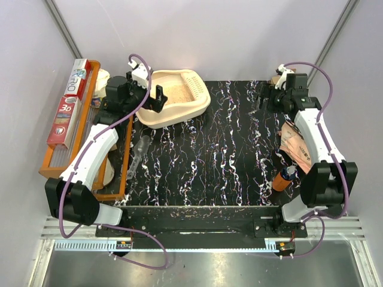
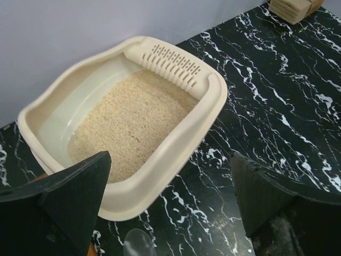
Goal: Fill the litter box with clean litter
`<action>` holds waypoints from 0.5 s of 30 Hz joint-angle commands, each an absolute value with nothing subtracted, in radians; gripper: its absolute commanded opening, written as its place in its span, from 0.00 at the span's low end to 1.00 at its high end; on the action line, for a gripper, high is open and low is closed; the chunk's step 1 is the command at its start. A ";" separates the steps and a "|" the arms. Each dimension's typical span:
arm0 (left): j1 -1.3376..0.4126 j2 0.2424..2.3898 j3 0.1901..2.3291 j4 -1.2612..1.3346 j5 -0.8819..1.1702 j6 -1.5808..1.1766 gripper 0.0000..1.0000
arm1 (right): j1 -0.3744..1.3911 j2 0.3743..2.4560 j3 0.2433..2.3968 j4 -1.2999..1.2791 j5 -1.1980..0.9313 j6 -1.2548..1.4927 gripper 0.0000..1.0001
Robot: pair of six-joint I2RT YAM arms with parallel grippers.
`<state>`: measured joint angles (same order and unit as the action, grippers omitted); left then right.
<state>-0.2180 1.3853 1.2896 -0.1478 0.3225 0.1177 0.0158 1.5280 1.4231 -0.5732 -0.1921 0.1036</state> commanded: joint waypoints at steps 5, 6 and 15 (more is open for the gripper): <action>-0.222 1.289 1.240 -0.210 0.341 0.014 0.99 | 0.070 1.744 1.687 -0.496 -0.419 0.118 1.00; -0.222 1.286 1.224 -0.215 0.339 0.011 0.99 | 0.086 1.771 1.715 -0.494 -0.407 0.124 1.00; -0.225 1.318 1.238 -0.222 0.215 -0.122 0.99 | 0.202 2.141 2.043 -0.420 -0.325 0.190 1.00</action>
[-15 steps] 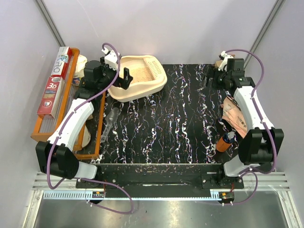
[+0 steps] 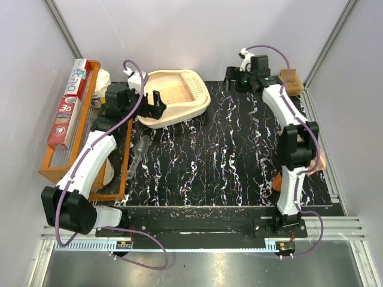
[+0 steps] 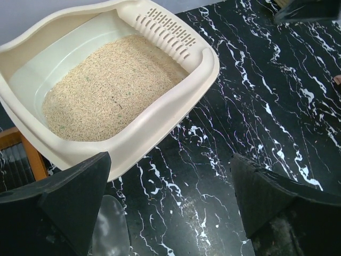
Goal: Fill the litter box with clean litter
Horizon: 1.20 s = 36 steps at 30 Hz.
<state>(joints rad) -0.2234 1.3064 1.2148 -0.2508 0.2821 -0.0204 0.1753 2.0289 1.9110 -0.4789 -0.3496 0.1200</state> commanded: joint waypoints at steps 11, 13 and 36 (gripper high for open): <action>-0.218 1.459 1.304 -0.244 0.222 -0.127 0.99 | 0.232 2.543 2.506 -0.413 -0.417 0.308 1.00; -0.207 1.482 1.308 -0.236 0.215 -0.135 0.99 | 0.242 2.597 2.555 -0.416 -0.422 0.319 1.00; -0.103 1.767 1.493 -0.258 0.235 -0.101 0.99 | 0.276 2.654 2.385 -0.498 -0.405 0.384 0.92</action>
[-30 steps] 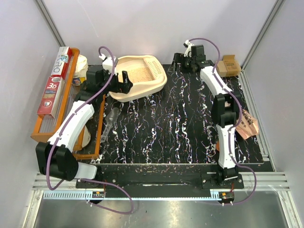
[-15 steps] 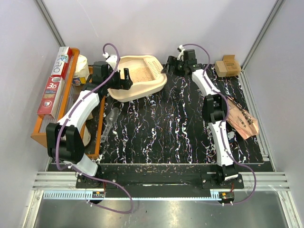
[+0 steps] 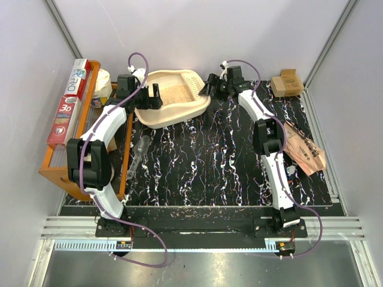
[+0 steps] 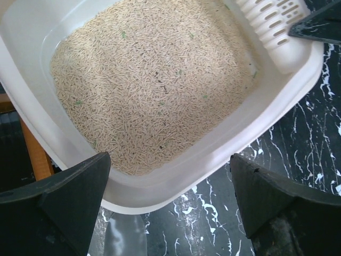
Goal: Fill the litter box with clean litter
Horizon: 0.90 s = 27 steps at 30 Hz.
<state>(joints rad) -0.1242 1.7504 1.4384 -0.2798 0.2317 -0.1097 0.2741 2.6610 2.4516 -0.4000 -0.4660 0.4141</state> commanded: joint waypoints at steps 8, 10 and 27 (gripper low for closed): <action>-0.089 1.816 1.506 -0.264 0.235 -0.071 0.98 | 0.275 2.626 2.298 -0.566 -0.394 0.345 0.77; -0.089 1.832 1.509 -0.265 0.233 -0.063 0.98 | 0.278 2.608 2.276 -0.574 -0.376 0.351 0.77; -0.075 1.865 1.529 -0.327 0.121 -0.058 0.98 | 0.310 2.655 2.326 -0.529 -0.566 0.402 0.25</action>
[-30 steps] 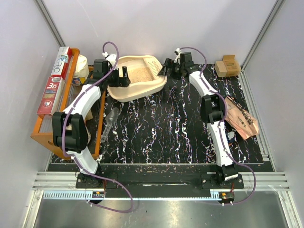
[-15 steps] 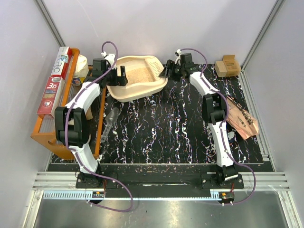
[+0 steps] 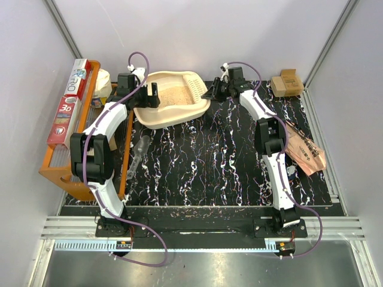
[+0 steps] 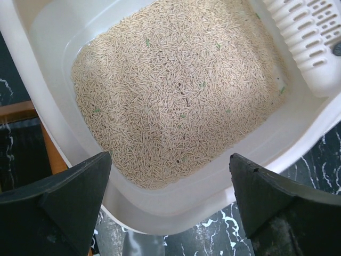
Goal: Fill the litter box with clean litter
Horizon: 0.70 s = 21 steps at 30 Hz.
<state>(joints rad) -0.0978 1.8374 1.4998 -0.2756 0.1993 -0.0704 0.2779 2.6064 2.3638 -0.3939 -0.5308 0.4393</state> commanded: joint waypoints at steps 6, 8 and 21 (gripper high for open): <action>-0.075 1.870 1.511 -0.324 0.106 -0.054 0.97 | 0.298 2.616 2.255 -0.541 -0.564 0.399 0.00; -0.072 1.868 1.494 -0.325 0.106 -0.052 0.97 | 0.296 2.606 2.238 -0.545 -0.572 0.397 0.00; -0.087 1.815 1.378 -0.292 0.219 -0.089 0.97 | 0.235 2.408 1.984 -0.574 -0.546 0.382 0.00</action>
<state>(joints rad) -0.0933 1.8305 1.4307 -0.2127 0.1955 -0.0544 0.2607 2.4405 2.0701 -0.3912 -0.6262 0.5358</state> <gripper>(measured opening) 0.972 0.292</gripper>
